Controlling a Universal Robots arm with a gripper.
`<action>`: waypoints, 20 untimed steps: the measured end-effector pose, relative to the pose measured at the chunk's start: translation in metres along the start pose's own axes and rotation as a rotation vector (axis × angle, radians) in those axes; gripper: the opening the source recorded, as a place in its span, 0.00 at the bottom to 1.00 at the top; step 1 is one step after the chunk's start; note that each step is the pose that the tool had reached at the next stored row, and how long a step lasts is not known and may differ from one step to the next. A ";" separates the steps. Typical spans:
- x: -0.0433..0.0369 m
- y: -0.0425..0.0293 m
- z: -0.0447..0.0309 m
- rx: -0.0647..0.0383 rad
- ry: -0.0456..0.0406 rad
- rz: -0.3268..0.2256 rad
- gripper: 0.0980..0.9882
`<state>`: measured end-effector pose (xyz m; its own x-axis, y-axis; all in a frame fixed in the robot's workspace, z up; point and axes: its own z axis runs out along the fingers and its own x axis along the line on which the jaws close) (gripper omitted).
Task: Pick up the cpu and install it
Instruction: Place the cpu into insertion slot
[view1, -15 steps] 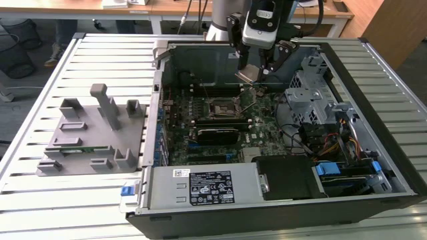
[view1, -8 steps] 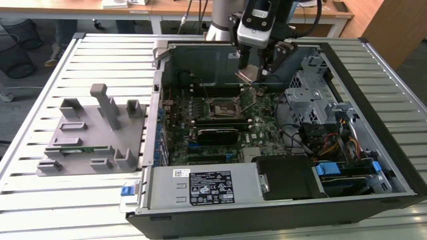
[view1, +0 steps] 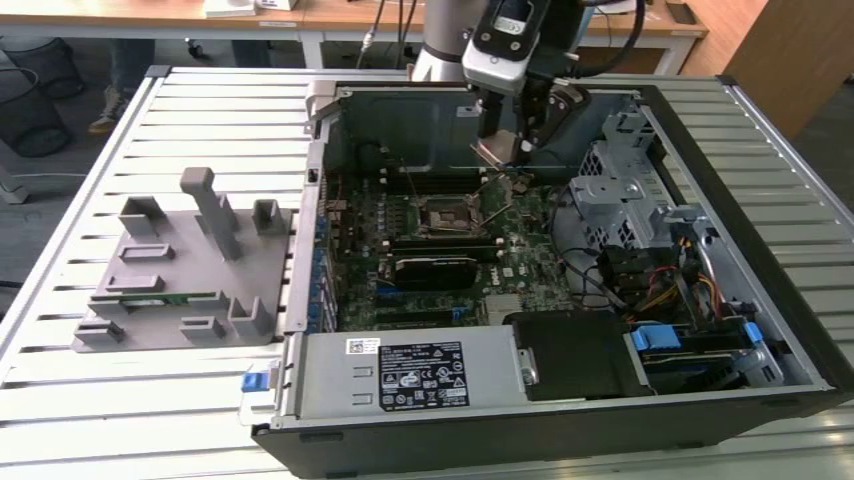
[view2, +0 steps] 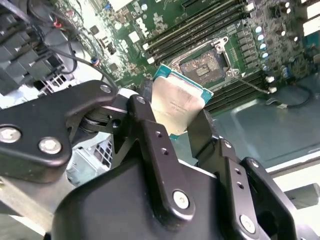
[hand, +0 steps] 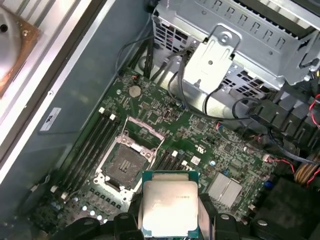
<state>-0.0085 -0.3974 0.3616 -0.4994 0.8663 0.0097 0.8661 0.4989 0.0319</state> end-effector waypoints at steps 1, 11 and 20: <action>0.0000 0.0000 0.0001 0.000 -0.0004 0.014 0.48; 0.0006 0.0003 0.0008 -0.001 -0.0045 0.140 0.48; 0.0011 0.0006 0.0010 -0.003 -0.0084 0.265 0.48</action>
<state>-0.0085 -0.3962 0.3607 -0.2554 0.9668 0.0097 0.9664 0.2550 0.0318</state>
